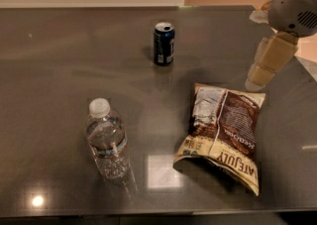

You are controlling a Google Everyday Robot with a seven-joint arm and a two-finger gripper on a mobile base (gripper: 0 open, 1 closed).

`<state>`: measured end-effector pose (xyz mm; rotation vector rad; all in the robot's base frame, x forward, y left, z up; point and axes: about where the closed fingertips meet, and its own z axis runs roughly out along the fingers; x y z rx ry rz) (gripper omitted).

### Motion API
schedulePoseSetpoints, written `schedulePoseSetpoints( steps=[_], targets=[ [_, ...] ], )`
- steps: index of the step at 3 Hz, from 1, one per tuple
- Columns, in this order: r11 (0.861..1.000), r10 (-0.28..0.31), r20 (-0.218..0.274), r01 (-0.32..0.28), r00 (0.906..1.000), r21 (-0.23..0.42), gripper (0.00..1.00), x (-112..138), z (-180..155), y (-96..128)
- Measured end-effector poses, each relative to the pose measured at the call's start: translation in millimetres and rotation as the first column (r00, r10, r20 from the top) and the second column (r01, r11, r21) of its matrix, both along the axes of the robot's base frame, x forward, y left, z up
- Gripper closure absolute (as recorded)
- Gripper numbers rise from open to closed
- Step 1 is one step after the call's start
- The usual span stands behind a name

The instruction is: Move pepsi can near water bottle

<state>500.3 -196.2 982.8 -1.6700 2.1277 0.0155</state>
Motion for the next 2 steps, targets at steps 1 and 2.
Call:
schedulePoseSetpoints(
  steps=[1,2],
  targets=[
    [0.999,0.013,0.017,-0.014,0.9998,0.053,0.0,29.7,0.2,10.1],
    [0.995,0.012,0.031,-0.015,0.9994,0.094,0.0,61.3,-5.9,23.2]
  ],
)
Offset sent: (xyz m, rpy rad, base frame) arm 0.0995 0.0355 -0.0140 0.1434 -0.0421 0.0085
